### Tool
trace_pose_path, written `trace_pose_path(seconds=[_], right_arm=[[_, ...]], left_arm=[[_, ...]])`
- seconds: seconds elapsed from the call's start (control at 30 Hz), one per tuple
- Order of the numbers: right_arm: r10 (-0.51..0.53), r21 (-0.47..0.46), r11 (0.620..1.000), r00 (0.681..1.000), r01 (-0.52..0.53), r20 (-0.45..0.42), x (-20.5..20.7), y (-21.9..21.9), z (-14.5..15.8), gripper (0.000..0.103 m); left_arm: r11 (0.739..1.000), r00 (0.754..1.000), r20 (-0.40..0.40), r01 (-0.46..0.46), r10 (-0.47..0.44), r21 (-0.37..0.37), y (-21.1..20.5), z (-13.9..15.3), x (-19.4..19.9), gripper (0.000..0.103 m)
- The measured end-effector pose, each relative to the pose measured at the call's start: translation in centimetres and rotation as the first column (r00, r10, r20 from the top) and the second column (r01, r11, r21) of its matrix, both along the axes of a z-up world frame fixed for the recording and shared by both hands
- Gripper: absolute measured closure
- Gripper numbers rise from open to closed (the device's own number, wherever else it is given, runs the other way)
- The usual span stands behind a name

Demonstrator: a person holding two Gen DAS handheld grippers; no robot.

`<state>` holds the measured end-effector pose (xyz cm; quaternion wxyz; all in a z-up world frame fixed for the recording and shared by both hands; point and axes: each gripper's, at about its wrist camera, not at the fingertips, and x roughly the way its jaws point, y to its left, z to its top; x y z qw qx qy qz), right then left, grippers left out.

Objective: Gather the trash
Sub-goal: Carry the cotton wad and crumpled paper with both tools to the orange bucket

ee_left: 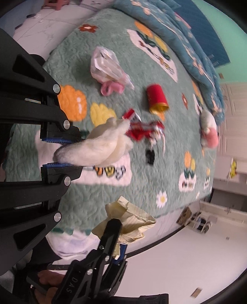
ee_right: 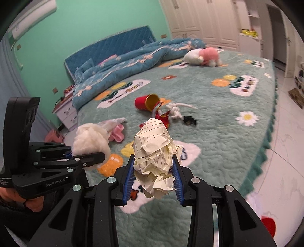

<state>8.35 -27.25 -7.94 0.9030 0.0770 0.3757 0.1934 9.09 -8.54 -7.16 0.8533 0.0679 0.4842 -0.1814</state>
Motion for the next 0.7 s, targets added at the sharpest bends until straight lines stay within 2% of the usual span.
trace_pose_path(seconds=[0.13,0.3,0.43,0.53,0.57,0.7], right_arm=[[-0.102,0.016,0.995,0.994,0.101,0.033,-2.5,-4.1,0.9,0.066],[-0.256,0.040,0.966,0.966,0.254,0.045,-6.0,-10.5,1.3,0.066],[-0.384,0.063,0.922,0.922,0.381,0.040,-9.2,-15.8,1.0,0.066],[-0.477,0.075,0.878,0.879,0.473,0.031,-11.8,-19.5,0.4,0.066],[-0.502,0.078,0.863,0.865,0.498,0.026,-12.5,-20.5,0.2,0.066],[-0.613,0.077,0.787,0.790,0.612,-0.007,-15.9,-25.1,-1.2,0.066]], left_arm=[[0.995,0.995,0.025,0.101,-0.101,0.019,-3.7,0.8,-0.7,0.086],[0.963,0.962,0.053,0.266,-0.268,0.046,-10.3,1.5,-1.5,0.086],[0.920,0.919,0.060,0.387,-0.391,0.063,-15.6,1.7,-2.4,0.086],[0.873,0.873,0.047,0.481,-0.485,0.078,-19.6,1.3,-3.4,0.086],[0.850,0.850,0.034,0.522,-0.525,0.078,-21.4,1.0,-3.8,0.086],[0.783,0.785,0.004,0.617,-0.619,0.073,-25.8,0.1,-5.2,0.086]])
